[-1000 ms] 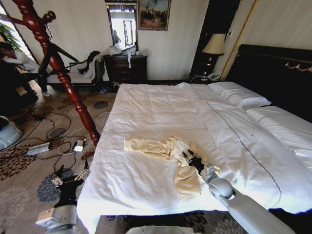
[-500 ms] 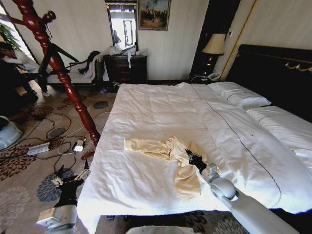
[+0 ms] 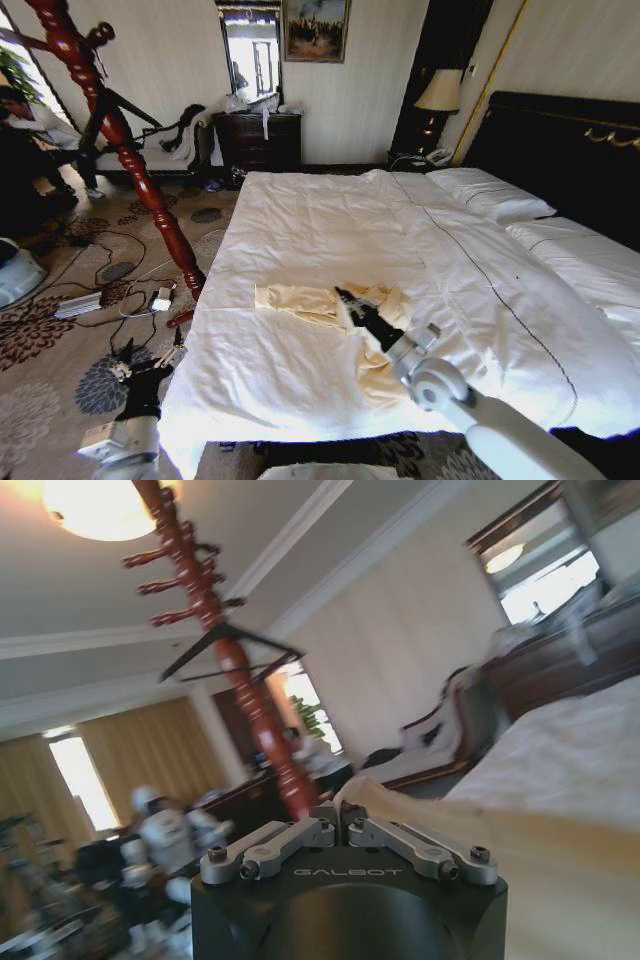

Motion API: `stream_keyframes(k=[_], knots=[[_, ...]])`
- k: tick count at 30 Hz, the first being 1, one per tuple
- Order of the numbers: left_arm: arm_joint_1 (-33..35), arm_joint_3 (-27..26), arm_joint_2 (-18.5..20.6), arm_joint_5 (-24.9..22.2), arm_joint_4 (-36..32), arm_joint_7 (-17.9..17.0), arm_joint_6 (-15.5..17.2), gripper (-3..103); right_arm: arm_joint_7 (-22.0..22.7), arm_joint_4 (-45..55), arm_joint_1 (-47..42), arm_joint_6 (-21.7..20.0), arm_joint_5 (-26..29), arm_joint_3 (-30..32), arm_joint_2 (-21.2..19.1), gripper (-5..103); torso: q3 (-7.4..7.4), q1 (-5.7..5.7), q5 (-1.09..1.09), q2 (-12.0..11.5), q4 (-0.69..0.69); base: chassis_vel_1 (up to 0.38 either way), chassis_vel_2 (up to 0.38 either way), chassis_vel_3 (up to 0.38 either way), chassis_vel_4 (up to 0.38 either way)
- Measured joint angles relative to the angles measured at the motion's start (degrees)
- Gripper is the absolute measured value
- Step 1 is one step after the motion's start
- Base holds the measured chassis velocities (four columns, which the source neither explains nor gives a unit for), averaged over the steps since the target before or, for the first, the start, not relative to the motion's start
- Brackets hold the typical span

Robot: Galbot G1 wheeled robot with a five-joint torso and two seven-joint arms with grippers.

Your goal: Pick up the clothes from the bed and hang them on the clothes hanger.

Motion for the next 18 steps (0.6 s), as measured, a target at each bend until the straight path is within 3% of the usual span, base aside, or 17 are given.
stream_keyframes(k=[4,5,6,7,11,13,14,15,16,18], knots=[[-0.23,0.17,0.53,-0.52,1.74,-0.44,1.07,100,-1.65,-4.27,1.07,0.14,-4.97,-5.84,1.84,1,0.00,0.00,0.01,0.00,0.01,0.000,0.000,0.000,0.000],[-0.34,0.54,0.58,-0.81,2.16,-0.54,1.49,100,-1.29,-6.22,1.12,-0.16,-8.17,-7.23,2.50,1,0.00,0.00,0.00,0.00,0.01,0.000,0.000,0.000,0.000],[-0.84,1.58,0.58,-1.56,3.01,-0.81,2.62,100,2.91,-11.80,0.50,-2.32,-19.56,-9.70,4.23,1,0.00,0.00,0.01,0.00,0.00,0.000,0.000,0.000,0.000],[-1.04,1.91,0.58,-1.57,3.36,-0.84,2.82,100,5.22,-13.26,-0.01,-3.04,-21.71,-10.52,4.64,1,0.00,0.00,0.01,0.00,-0.01,0.000,0.000,0.000,0.000],[-1.03,2.50,1.02,-1.48,3.93,-0.88,3.01,100,6.50,-14.20,-1.09,-3.19,-22.61,-10.97,4.78,1,0.00,0.00,0.01,0.00,0.00,0.000,0.000,0.000,0.000],[-0.97,3.08,1.57,-1.62,4.28,-0.99,3.53,100,3.80,-13.34,-2.11,-2.11,-21.09,-10.55,4.14,11,0.00,0.00,0.01,0.00,0.00,0.000,0.000,0.000,0.000],[-0.97,3.08,1.57,-1.62,4.28,-0.99,3.53,100,3.80,-13.34,-2.11,-2.11,-21.09,-10.55,4.14,11,0.00,0.00,0.01,0.00,0.00,0.000,0.000,0.000,0.000],[-1.00,3.33,1.81,-1.73,4.43,-0.99,3.84,100,2.21,-12.68,-2.53,-1.39,-20.21,-10.16,3.75,11,0.00,0.00,0.01,0.00,0.00,0.000,0.000,0.000,0.000],[-1.16,3.59,2.19,-1.83,4.70,-1.00,4.24,100,-1.12,-11.60,-3.30,0.67,-18.95,-9.12,2.98,21,0.00,0.00,0.02,0.00,0.00,0.000,0.000,0.000,0.000],[-1.65,4.04,2.93,-1.87,5.26,-1.00,4.65,100,-8.05,-10.55,-4.47,4.43,-17.47,-6.37,1.78,27,0.00,0.00,0.01,0.00,0.00,0.000,0.000,0.000,0.000]])
